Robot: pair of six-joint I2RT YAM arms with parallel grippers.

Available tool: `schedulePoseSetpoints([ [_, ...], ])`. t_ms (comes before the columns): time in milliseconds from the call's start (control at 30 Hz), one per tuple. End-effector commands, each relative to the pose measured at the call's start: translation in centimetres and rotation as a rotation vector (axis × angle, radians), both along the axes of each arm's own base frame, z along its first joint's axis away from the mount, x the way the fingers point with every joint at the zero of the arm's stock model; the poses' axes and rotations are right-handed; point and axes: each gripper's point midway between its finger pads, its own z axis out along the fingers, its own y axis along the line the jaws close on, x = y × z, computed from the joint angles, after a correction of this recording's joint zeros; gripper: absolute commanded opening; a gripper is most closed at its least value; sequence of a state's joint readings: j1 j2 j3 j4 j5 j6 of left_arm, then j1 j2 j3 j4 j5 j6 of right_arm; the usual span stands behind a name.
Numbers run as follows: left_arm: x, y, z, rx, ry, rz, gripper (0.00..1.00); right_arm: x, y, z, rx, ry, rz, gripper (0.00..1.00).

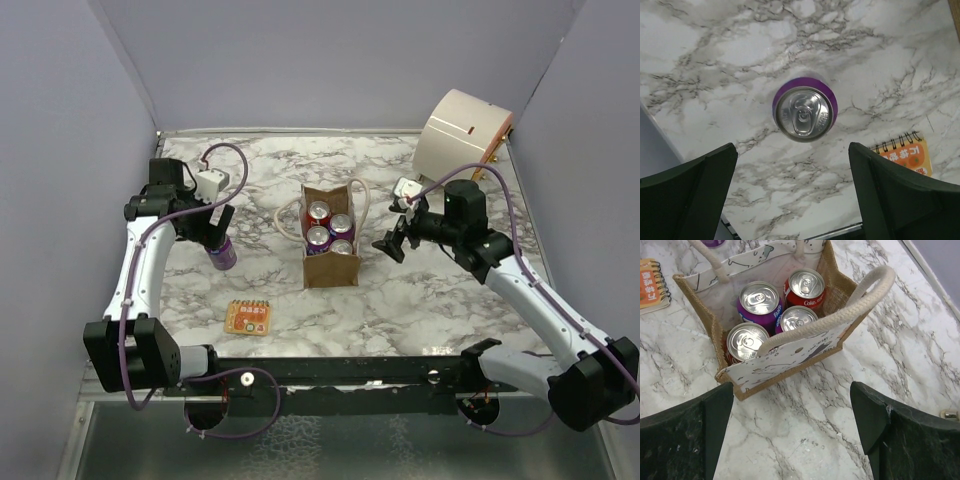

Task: Place the beverage into the canvas bag

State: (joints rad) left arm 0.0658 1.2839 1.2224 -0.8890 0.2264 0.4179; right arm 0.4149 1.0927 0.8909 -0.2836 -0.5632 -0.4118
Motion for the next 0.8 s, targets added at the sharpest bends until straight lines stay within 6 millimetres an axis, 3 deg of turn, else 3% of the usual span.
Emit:
schedulePoseSetpoints([
  [0, -2.0, -0.9, -2.7, -0.042, 0.112, -0.093, 0.97, 0.5, -0.2, -0.4, -0.003, -0.005, -0.024, 1.00],
  [367, -0.5, -1.9, -7.2, -0.119, 0.204, -0.109, 0.95, 0.4, -0.1, -0.7, -0.003, 0.003, -0.010, 1.00],
  [567, 0.1, -1.9, -8.7, -0.129, 0.191, -0.077, 0.82, 0.5, -0.1, -1.2, -0.010, 0.014, -0.013, 1.00],
  [767, 0.7, -2.3, -8.8, -0.151, 0.167, -0.071, 0.67, 0.7, -0.1, -1.7, -0.019, 0.024, -0.013, 1.00],
])
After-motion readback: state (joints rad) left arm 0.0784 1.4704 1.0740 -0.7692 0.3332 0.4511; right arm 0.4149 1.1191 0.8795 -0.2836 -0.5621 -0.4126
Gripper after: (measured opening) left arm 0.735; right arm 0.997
